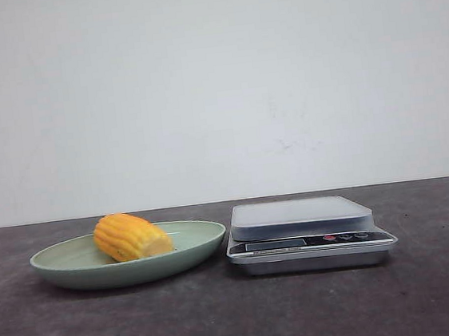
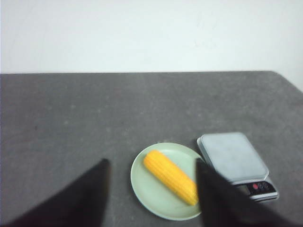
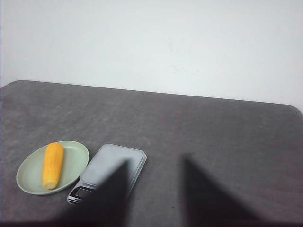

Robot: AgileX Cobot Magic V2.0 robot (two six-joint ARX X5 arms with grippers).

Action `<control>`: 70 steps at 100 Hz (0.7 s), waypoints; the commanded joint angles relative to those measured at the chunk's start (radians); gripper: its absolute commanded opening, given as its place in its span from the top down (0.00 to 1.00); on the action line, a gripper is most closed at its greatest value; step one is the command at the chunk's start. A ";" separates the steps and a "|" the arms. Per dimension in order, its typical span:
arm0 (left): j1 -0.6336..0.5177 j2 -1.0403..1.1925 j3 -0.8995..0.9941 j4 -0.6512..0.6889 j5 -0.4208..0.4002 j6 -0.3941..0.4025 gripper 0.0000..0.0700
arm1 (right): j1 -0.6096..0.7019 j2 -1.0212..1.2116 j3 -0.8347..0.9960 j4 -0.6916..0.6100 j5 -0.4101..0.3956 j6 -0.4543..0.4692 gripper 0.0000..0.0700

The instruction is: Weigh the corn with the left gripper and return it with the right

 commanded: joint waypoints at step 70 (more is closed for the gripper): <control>-0.009 -0.011 0.013 0.010 -0.002 0.021 0.98 | 0.008 0.003 0.013 -0.013 0.003 0.028 0.99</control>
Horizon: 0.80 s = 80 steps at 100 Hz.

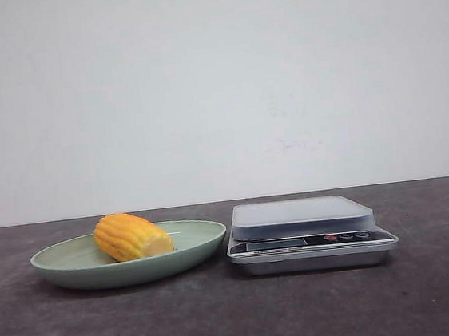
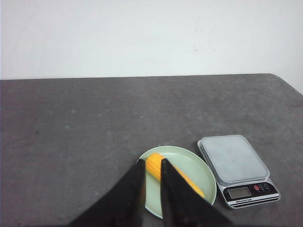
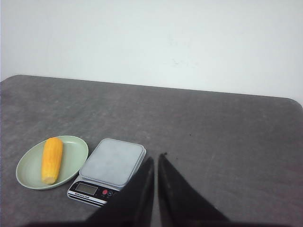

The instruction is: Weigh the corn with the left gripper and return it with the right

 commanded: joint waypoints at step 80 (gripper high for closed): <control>0.434 -0.077 -0.192 0.166 0.067 0.049 0.98 | 0.008 0.003 0.014 0.010 0.001 0.011 0.99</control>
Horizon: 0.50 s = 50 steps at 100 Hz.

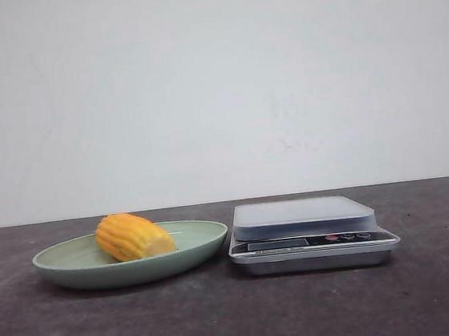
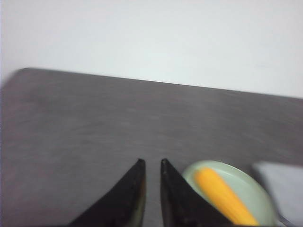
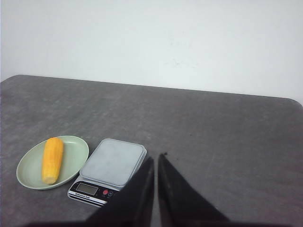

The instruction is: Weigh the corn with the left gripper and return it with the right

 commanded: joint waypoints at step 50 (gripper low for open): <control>0.366 -0.412 -0.902 0.719 0.362 0.123 0.98 | 0.008 0.003 0.014 0.010 0.000 0.011 0.99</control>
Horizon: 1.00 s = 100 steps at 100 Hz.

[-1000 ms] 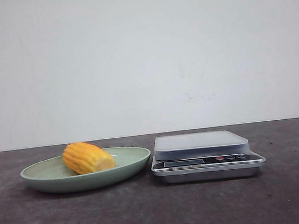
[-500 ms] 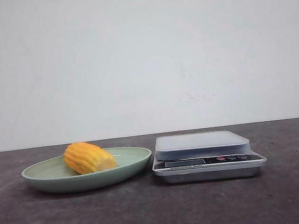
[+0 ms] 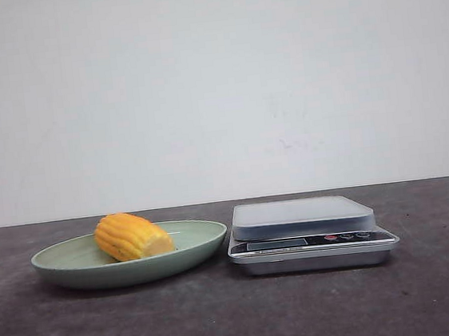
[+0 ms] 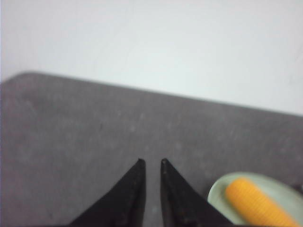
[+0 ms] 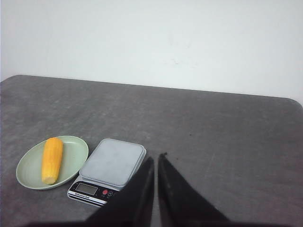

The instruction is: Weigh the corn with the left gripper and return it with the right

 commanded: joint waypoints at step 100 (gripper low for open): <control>0.029 -0.083 -0.271 0.102 0.048 0.024 0.98 | 0.008 0.003 0.014 0.010 0.001 0.011 0.99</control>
